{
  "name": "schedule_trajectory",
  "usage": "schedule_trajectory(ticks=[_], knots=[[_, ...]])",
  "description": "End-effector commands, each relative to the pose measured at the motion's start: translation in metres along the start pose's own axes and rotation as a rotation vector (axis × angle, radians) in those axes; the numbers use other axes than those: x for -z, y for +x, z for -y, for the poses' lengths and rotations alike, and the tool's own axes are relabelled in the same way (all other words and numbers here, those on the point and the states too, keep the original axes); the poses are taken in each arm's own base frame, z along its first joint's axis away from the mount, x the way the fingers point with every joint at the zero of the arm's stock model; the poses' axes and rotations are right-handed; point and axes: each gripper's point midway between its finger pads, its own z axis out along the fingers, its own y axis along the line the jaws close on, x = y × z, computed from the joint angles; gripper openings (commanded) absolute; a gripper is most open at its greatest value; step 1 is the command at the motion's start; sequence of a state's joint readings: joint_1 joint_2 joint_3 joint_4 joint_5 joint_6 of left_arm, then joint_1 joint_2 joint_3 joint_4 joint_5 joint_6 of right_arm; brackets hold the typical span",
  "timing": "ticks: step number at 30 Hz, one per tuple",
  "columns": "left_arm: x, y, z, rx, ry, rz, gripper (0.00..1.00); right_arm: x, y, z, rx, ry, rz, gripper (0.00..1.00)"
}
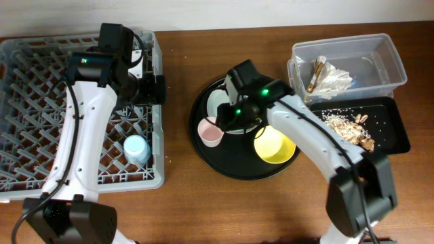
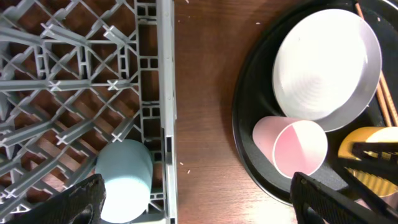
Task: Sort waste into correct bins and load items into the dishwasher rack
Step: 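Lower the right gripper onto the pink cup and grasp it, then lift the pink cup toward the left gripper and hand it over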
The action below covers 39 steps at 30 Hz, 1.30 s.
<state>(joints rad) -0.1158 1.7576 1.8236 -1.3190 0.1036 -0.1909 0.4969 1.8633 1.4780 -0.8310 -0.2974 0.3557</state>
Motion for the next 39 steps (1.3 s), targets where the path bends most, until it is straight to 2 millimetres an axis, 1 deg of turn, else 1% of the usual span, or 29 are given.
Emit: schedule_trajectory(ticks=[1, 2, 3, 5, 6, 7, 10, 15, 17, 19, 20, 21, 23, 25, 27, 29, 30, 32, 33, 35, 37, 39], knots=[[0.002, -0.002, 0.004, 0.009, 0.031, 0.003, 0.94, -0.024, 0.003, 0.020, -0.062, 0.076, -0.031, 0.43], [0.002, -0.002, 0.004, 0.009, 0.031, 0.003, 0.95, -0.029, 0.004, 0.022, -0.064, 0.079, -0.040, 0.41], [0.002, -0.002, 0.004, 0.009, 0.031, 0.003, 0.95, -0.033, 0.005, 0.023, -0.067, 0.083, -0.048, 0.36], [0.002, -0.002, 0.004, 0.009, 0.031, 0.003, 0.94, -0.036, 0.005, 0.024, -0.068, 0.084, -0.050, 0.27], [0.002, -0.002, 0.004, 0.009, 0.031, 0.003, 0.95, -0.036, 0.004, 0.024, -0.067, 0.082, -0.047, 0.16], [0.002, -0.002, 0.004, 0.009, 0.031, 0.003, 0.94, -0.036, 0.003, 0.024, -0.066, 0.081, -0.043, 0.11], [0.002, -0.002, 0.004, 0.009, 0.031, 0.002, 0.95, -0.037, 0.001, 0.024, -0.063, 0.083, -0.036, 0.11], [0.002, -0.002, 0.004, 0.009, 0.031, 0.002, 0.94, -0.044, 0.004, 0.027, -0.068, 0.089, -0.055, 0.11], [0.002, -0.002, 0.004, 0.009, 0.031, 0.002, 0.94, -0.044, 0.005, 0.027, -0.069, 0.088, -0.059, 0.04], [0.002, -0.002, 0.004, 0.009, 0.031, 0.002, 0.94, -0.044, 0.007, 0.020, -0.069, 0.047, -0.072, 0.04], [0.002, -0.002, 0.004, 0.010, 0.031, 0.002, 0.94, -0.041, 0.007, 0.015, -0.073, 0.013, -0.076, 0.04], [0.002, -0.002, 0.004, 0.009, 0.031, 0.002, 0.94, -0.036, 0.006, 0.010, -0.078, -0.021, -0.076, 0.04], [0.002, -0.002, 0.005, 0.009, 0.035, 0.002, 0.95, -0.022, 0.001, 0.000, -0.084, -0.105, -0.065, 0.04], [0.002, -0.001, 0.010, 0.009, 0.068, -0.004, 0.96, 0.007, -0.009, -0.009, -0.073, -0.213, -0.027, 0.04], [0.003, -0.001, 0.018, 0.010, 0.120, -0.007, 0.99, 0.037, -0.018, -0.009, -0.067, -0.275, 0.027, 0.04], [0.004, -0.002, 0.028, 0.007, 0.176, -0.007, 0.99, 0.063, -0.025, -0.003, -0.081, -0.308, 0.075, 0.04], [0.006, -0.002, 0.036, 0.005, 0.225, -0.009, 0.99, 0.076, -0.027, -0.001, -0.078, -0.325, 0.100, 0.04], [0.010, -0.002, 0.049, -0.006, 0.310, -0.012, 0.99, 0.091, -0.030, 0.002, -0.071, -0.357, 0.128, 0.04], [0.014, -0.003, 0.058, -0.012, 0.378, -0.011, 0.99, 0.103, -0.032, 0.001, -0.057, -0.398, 0.145, 0.04], [0.022, -0.004, 0.071, -0.023, 0.479, -0.011, 0.99, 0.109, -0.032, -0.001, -0.051, -0.445, 0.147, 0.04], [0.034, -0.006, 0.083, -0.045, 0.605, -0.004, 0.99, 0.114, -0.030, -0.008, -0.012, -0.504, 0.144, 0.04], [0.046, -0.006, 0.091, -0.060, 0.708, -0.001, 0.99, 0.117, -0.029, -0.014, 0.002, -0.540, 0.141, 0.04]])
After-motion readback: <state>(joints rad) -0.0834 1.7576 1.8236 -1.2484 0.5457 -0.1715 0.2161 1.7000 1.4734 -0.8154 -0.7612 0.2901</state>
